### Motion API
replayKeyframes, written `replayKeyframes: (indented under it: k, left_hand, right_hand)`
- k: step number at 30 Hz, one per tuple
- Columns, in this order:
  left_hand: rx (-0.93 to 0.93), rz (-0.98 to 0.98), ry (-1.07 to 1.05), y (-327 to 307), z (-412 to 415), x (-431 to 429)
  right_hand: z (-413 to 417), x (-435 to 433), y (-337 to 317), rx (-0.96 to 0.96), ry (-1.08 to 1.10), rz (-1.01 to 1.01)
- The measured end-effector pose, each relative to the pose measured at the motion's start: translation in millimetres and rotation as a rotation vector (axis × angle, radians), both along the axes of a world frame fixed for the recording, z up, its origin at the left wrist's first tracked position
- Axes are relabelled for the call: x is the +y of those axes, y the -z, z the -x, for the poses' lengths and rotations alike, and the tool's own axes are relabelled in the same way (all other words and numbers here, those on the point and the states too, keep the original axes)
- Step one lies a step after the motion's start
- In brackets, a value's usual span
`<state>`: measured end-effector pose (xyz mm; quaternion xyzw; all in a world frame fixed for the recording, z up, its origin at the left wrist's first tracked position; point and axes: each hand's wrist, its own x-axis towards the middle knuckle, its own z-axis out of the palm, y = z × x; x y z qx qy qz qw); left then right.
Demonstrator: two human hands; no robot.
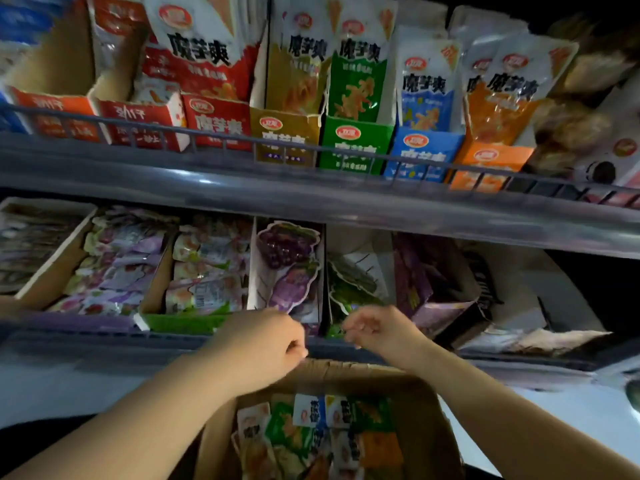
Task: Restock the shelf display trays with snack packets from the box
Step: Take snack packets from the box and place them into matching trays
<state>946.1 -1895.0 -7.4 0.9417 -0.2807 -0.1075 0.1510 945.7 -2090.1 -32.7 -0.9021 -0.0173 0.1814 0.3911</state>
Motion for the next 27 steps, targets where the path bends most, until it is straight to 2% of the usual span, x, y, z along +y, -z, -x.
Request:
replayKeyframes:
  k: [3,7,10,14,18,21,24,27]
  left_hand:
    - [0.120,-0.184,0.029,29,9,15]
    - [0.228,-0.302,0.027,74,20,29]
    - [0.241,-0.395,0.008,106,31,34]
    - [0.224,-0.412,-0.128,146,42,37]
    - [0.099,-0.421,-0.126,192,62,51]
    - [0.069,-0.452,-0.081,214,68,61]
    - [0.046,-0.408,-0.089,220,68,60]
    - [0.045,-0.394,-0.088,221,68,60]
  right_hand:
    - [18,-4,51,0.202,-0.120,0.113]
    - [43,-11,117,0.405,-0.252,0.308]
    - [42,-4,149,0.406,-0.266,0.478]
    - [40,6,188,0.432,-0.297,0.523]
    - [59,16,227,0.427,-0.621,0.713]
    - [63,24,240,0.310,-0.898,0.829]
    - [67,29,261,0.280,-0.979,0.788]
    - [72,30,279,0.338,-1.043,0.859]
